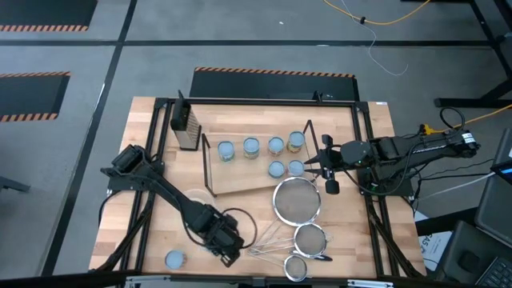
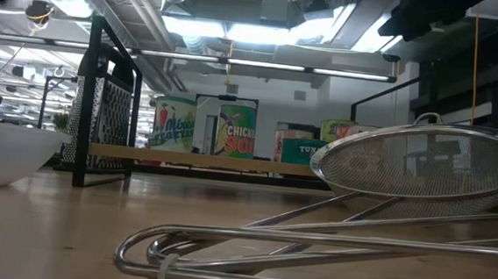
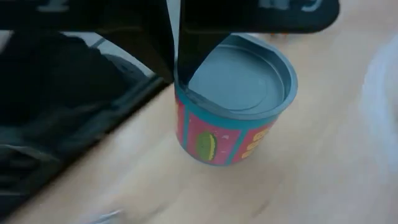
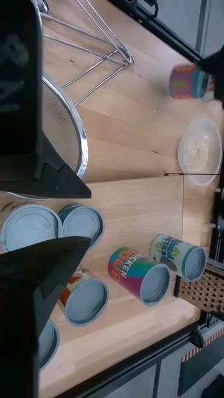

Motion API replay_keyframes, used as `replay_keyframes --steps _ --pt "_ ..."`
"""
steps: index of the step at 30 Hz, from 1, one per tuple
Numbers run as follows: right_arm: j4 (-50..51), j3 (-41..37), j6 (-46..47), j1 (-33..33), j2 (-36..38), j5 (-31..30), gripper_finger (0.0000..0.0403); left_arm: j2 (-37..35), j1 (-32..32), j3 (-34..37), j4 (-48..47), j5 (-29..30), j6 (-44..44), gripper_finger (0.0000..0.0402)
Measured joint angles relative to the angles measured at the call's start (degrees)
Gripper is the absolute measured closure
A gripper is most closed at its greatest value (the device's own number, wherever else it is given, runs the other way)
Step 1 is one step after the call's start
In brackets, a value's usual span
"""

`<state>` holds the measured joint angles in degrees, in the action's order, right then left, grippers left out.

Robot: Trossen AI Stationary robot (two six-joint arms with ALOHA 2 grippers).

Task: Pick and place cans onto a shelf
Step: Put the small blue can on the shelf

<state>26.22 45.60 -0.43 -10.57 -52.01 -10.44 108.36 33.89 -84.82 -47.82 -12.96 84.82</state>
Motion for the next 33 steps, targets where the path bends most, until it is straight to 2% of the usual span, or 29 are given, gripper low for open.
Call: replay_keyframes --steps 8,16,22,27,33 --pt "0.00 0.00 0.13 -0.02 -0.02 0.00 0.0289 -0.11 -6.93 -10.05 0.05 7.56 -23.03 0.0400" --pt "-0.01 0.00 0.13 -0.01 -0.01 0.00 0.0289 -0.17 -17.03 -15.62 -1.70 6.73 -43.44 0.0401" --pt "-0.03 0.00 0.13 0.00 -0.02 0.00 0.0289 -0.20 -24.32 -16.58 -6.48 6.38 -58.66 0.0401" --pt "-0.06 0.00 0.13 0.00 -0.02 0.00 0.0289 -0.06 -29.55 -16.58 -12.28 7.24 -67.19 0.0401" --pt "-0.09 0.02 0.33 -0.01 -0.01 0.00 0.0289 3.06 -32.74 -16.63 -16.76 7.99 -72.08 0.0401"
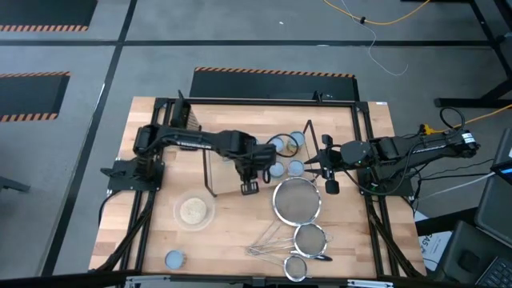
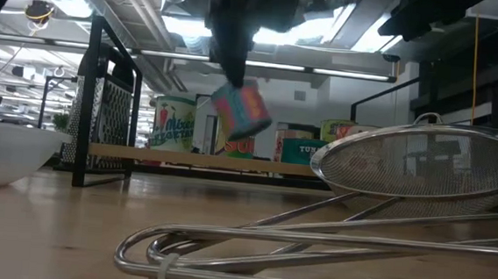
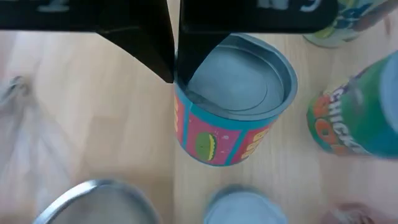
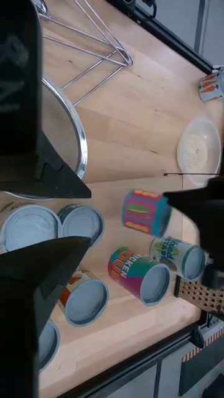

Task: Pick and place cans onto a shelf
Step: Put the small blue can on the shelf

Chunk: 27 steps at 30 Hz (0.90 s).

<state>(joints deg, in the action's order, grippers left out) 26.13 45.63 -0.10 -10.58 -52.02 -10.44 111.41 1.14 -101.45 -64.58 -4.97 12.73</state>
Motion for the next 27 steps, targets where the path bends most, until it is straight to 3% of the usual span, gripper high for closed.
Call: replay_keyframes --steps 5,11,27 --pt "-0.07 0.00 0.02 -0.01 -0.01 0.00 0.0289 3.08 -0.16 0.02 -2.06 0.14 -1.38 0.0401" --pt "-0.24 0.04 -0.09 0.00 0.01 0.00 0.0289 3.44 -0.11 0.02 -1.81 2.94 -0.94 0.0401" --pt "-0.22 0.04 -0.13 -0.01 -0.01 0.00 0.0289 3.44 -0.08 0.02 -1.33 2.86 -0.94 0.0392"
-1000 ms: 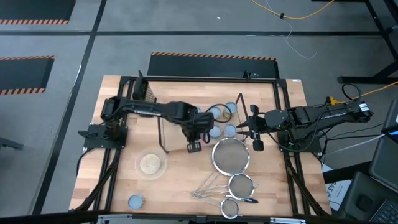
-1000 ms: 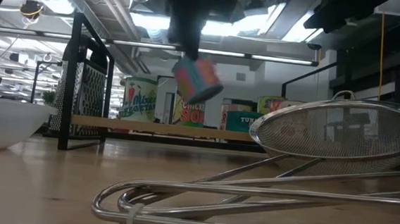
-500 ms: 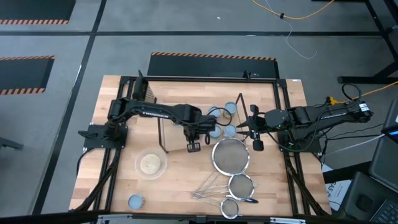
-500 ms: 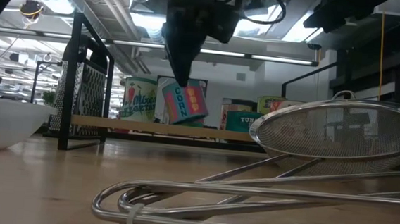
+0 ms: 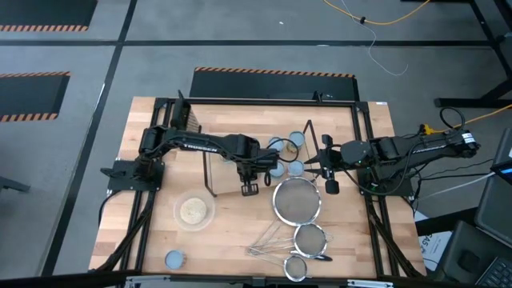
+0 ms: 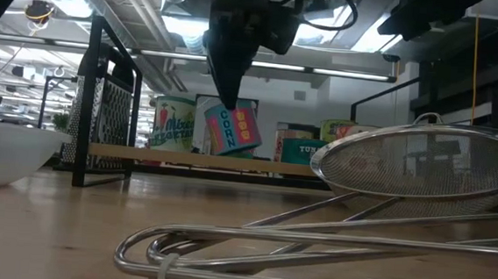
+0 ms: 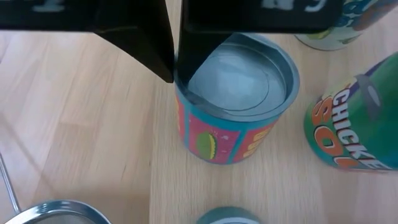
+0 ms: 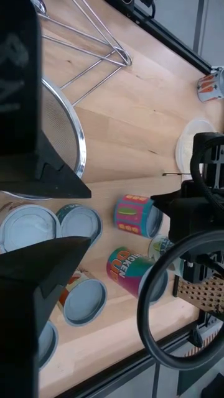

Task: Pick and place cans onto a shelf
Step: Put the small blue can on the shelf

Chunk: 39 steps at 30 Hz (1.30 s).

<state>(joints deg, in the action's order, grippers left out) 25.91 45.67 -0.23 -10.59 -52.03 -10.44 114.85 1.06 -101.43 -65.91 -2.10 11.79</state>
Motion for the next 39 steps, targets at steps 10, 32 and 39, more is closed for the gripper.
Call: replay_keyframes --steps 10,32,39 --pt "0.04 0.00 -0.02 0.00 0.02 0.00 0.0289 0.00 0.00 0.00 1.35 0.10 0.00 0.0390" --pt "0.07 0.00 -0.04 0.01 0.01 0.00 0.0289 0.00 -0.02 0.02 3.72 1.46 0.00 0.0389" --pt "0.07 -0.02 -0.04 0.02 0.02 0.00 0.0289 0.00 0.00 0.02 3.70 2.01 0.01 0.0389"
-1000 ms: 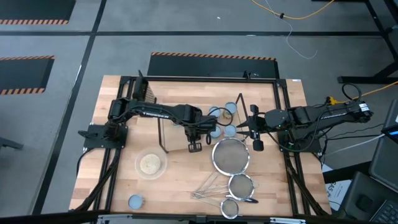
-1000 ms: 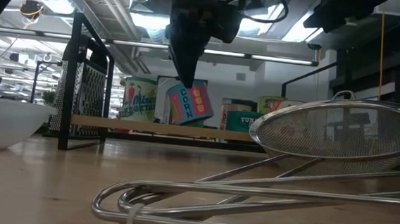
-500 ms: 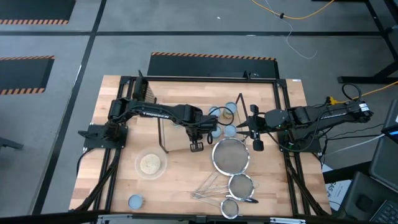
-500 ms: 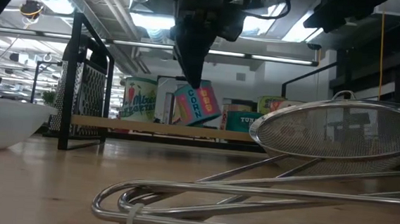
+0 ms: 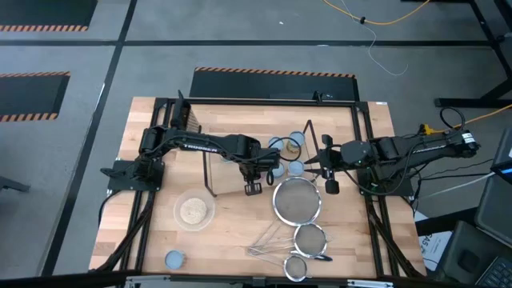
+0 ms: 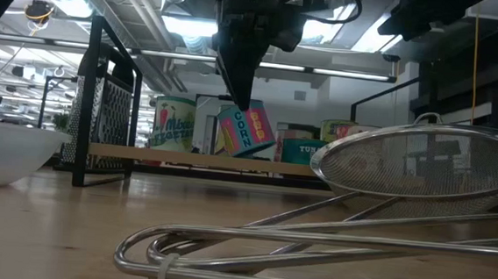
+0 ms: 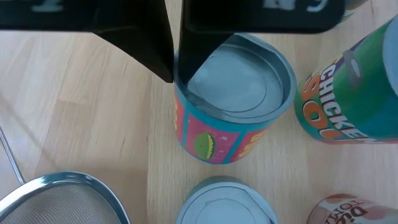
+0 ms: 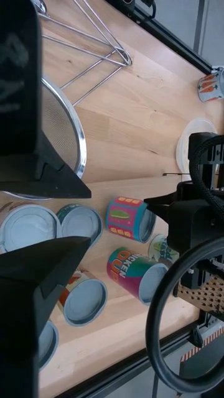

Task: Pick and place cans onto a shelf
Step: Put the small blue can on the shelf, then put the small white can on the shelf

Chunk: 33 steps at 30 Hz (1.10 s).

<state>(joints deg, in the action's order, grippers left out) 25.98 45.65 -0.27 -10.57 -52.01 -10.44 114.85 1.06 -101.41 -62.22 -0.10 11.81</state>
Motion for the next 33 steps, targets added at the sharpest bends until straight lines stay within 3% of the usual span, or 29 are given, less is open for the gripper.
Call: replay_keyframes --steps 12,28,33 --pt "0.00 -0.02 0.00 -0.01 -0.01 0.00 0.0289 0.00 -0.01 0.04 -0.03 2.15 0.01 0.0329" --pt "0.02 -0.07 -0.20 0.00 -0.02 0.00 0.0289 -3.28 0.78 0.09 -0.40 1.94 0.12 0.0330" --pt "0.04 -0.07 -0.20 -0.01 0.00 0.00 0.0289 -7.45 4.22 0.00 -1.55 -3.26 6.60 0.0330"
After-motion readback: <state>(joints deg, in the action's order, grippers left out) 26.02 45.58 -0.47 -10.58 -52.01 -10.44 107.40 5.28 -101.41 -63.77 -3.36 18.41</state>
